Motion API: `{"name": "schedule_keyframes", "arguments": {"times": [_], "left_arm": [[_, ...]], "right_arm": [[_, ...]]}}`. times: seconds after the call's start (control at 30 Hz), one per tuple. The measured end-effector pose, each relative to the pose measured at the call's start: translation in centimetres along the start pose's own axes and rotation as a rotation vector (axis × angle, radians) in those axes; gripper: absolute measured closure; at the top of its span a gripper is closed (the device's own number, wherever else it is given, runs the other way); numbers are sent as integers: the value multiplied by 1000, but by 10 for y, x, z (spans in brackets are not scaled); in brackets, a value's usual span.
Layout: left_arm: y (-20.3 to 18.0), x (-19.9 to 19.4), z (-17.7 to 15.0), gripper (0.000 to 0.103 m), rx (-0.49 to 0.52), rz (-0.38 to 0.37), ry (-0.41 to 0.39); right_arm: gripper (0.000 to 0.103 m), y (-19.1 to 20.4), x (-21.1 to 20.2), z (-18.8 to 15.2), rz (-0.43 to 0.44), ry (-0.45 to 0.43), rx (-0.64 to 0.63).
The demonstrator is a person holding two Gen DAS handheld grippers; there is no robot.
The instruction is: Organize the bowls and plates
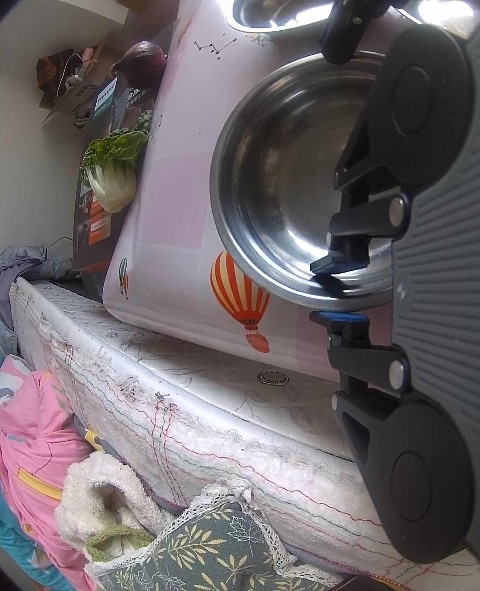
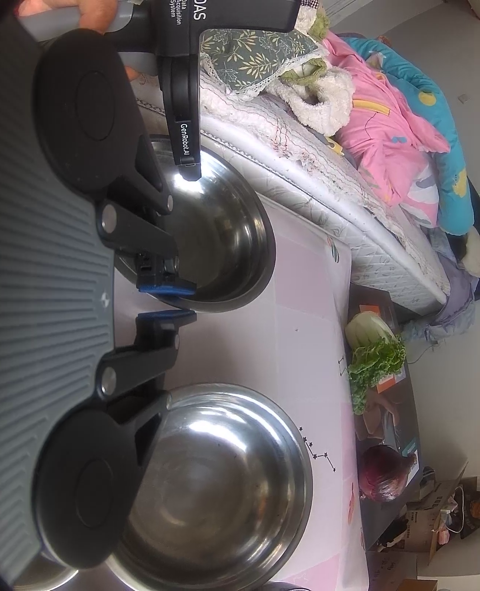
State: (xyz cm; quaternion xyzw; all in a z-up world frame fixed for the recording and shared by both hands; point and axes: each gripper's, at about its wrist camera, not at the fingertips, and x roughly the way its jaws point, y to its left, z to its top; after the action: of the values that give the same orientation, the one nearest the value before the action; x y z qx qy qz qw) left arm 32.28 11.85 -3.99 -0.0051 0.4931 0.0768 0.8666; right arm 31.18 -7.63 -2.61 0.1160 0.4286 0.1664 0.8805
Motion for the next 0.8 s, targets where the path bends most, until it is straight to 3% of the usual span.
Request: {"name": "schedule_keyframes", "arguments": {"times": [0.73, 0.8], "left_arm": [[-2, -45, -1, 82, -3, -9, -87], [-5, -51, 0, 90, 4, -44, -95]], "right_arm": [[95, 3, -39, 4, 23, -68, -8], [95, 1, -46, 6, 58, -73, 0]]}}
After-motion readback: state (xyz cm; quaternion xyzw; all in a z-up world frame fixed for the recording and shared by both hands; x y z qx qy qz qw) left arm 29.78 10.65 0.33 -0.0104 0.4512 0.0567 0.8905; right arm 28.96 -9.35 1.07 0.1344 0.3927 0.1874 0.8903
